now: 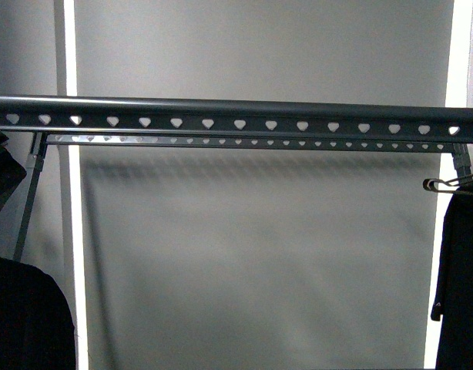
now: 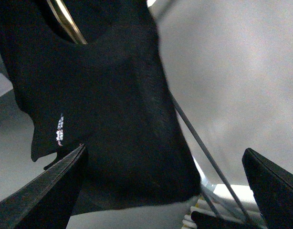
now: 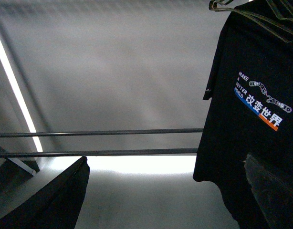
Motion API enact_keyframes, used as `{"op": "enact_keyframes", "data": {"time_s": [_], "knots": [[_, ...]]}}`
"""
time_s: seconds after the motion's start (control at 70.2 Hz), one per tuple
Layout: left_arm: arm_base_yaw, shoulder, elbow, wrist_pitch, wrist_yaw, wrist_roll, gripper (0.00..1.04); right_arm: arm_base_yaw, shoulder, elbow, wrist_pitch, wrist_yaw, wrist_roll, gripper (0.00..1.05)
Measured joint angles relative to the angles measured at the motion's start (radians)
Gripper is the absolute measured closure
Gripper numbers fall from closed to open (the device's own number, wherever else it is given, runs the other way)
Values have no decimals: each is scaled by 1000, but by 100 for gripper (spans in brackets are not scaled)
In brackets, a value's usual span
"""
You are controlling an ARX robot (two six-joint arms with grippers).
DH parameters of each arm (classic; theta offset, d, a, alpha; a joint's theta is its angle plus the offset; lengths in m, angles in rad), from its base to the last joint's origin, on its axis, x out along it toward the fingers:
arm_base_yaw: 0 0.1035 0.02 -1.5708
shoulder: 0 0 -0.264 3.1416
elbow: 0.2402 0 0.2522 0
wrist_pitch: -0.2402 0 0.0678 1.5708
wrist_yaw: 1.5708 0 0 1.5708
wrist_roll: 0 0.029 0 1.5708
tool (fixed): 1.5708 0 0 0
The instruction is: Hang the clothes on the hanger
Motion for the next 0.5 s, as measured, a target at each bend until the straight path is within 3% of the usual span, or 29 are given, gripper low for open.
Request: {"op": "enact_keyframes", "data": {"time_s": [0.498], "knots": [[53, 224, 69, 219, -35, -21, 7, 0, 0, 0, 0, 0, 0, 7]]}}
